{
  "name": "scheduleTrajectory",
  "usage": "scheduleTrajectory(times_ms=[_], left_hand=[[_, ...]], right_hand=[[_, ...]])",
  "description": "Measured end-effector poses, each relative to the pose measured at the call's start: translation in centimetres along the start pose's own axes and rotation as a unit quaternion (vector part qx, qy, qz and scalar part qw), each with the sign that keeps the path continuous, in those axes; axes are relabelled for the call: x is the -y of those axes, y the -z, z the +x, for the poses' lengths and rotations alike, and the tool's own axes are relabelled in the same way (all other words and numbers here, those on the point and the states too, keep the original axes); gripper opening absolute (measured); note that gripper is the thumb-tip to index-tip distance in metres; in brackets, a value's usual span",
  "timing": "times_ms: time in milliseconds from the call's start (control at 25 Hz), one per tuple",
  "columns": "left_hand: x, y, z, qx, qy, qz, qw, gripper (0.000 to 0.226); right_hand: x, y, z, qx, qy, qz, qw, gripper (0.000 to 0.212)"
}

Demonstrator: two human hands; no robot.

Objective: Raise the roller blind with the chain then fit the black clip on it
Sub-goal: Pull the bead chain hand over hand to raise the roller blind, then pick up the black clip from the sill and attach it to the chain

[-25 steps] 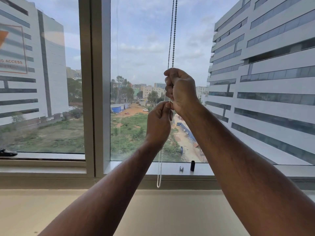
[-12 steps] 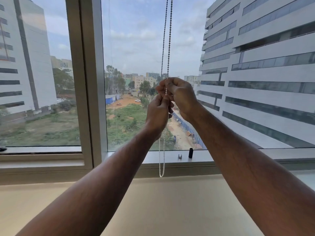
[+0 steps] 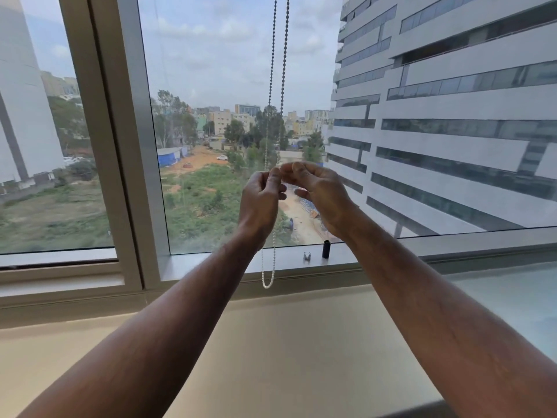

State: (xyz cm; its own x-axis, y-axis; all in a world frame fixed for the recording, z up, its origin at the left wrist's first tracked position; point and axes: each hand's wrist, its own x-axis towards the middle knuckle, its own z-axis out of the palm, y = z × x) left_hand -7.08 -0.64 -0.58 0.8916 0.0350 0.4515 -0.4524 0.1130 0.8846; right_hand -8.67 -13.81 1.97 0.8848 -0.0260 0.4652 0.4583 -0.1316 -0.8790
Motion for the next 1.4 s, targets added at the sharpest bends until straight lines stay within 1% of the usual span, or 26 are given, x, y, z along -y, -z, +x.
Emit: scheduleTrajectory(times_ms=[40,120,160,200,280,400,440,520,560,640,720,840,920,1000,1080,1160,1200,1320,1360,1400], left_hand=[[0.7,0.0,0.3,-0.022,-0.017,0.031,0.999,0.031],[1.8,-0.2,0.7,-0.086,-0.084,0.096,0.988,0.023],[2.1,-0.4,0.9,-0.11,-0.124,0.111,0.98,0.019],[2.5,-0.9,1.1,-0.119,-0.158,0.117,0.973,0.016],[3.3,-2.4,1.4,-0.089,-0.203,0.137,0.965,0.01],[6.6,-5.3,1.2,0.002,-0.234,0.193,0.953,0.005],[8.3,-6.4,1.0,0.036,-0.228,0.213,0.949,0.009],[12.3,-8.3,0.9,0.099,-0.172,0.263,0.944,0.02],[14.4,-9.1,1.0,0.122,-0.133,0.292,0.939,0.026],[18.0,-10.1,1.5,0.152,-0.055,0.344,0.925,0.035],[21.1,-10.8,2.5,0.161,-0.004,0.381,0.911,0.038],[24.7,-11.1,4.4,0.152,0.033,0.413,0.897,0.037],[26.5,-11.2,5.3,0.154,0.062,0.436,0.885,0.041],[28.1,-11.2,5.8,0.173,0.085,0.465,0.864,0.049],[29.7,-11.3,6.3,0.196,0.086,0.492,0.844,0.052],[30.8,-11.2,6.7,0.219,0.075,0.507,0.83,0.052],[31.1,-11.2,6.8,0.232,0.066,0.515,0.822,0.052],[31.8,-11.2,6.7,0.268,0.034,0.535,0.801,0.049],[31.9,-11.1,6.6,0.267,0.022,0.537,0.8,0.047],[32.0,-11.1,6.4,0.26,0.007,0.537,0.802,0.044]], right_hand=[[-1.2,0.5,0.2,-0.002,-0.008,0.003,1.0,0.03],[-3.9,1.6,0.5,-0.014,-0.025,0.008,1.0,0.03],[-5.4,2.2,0.6,-0.022,-0.036,0.008,0.999,0.03],[-7.0,3.0,0.8,-0.032,-0.054,0.006,0.998,0.03],[-10.2,4.7,1.3,-0.063,-0.096,-0.007,0.993,0.026],[-15.1,7.5,2.1,-0.12,-0.166,-0.071,0.976,0.018],[-16.8,8.6,2.4,-0.134,-0.186,-0.105,0.968,0.016],[-20.2,10.9,2.9,-0.144,-0.219,-0.174,0.949,0.011],[-21.6,11.8,3.2,-0.14,-0.229,-0.206,0.941,0.012],[-24.1,13.2,3.6,-0.131,-0.238,-0.249,0.93,0.024],[-26.3,14.1,4.4,-0.119,-0.246,-0.26,0.926,0.033],[-29.2,14.6,5.9,-0.091,-0.259,-0.264,0.925,0.045],[-30.6,14.5,6.9,-0.074,-0.264,-0.264,0.925,0.055],[-31.7,14.3,7.6,-0.059,-0.265,-0.277,0.922,0.064],[-33.0,14.0,8.1,-0.044,-0.26,-0.287,0.921,0.066],[-34.1,13.6,8.3,-0.033,-0.25,-0.291,0.923,0.059],[-34.5,13.5,8.4,-0.031,-0.241,-0.295,0.924,0.052],[-35.1,13.4,8.3,-0.042,-0.215,-0.312,0.924,0.02],[-35.1,13.4,8.3,-0.048,-0.209,-0.314,0.925,0.012],[-35.1,13.4,8.1,-0.055,-0.205,-0.313,0.926,0.009]])
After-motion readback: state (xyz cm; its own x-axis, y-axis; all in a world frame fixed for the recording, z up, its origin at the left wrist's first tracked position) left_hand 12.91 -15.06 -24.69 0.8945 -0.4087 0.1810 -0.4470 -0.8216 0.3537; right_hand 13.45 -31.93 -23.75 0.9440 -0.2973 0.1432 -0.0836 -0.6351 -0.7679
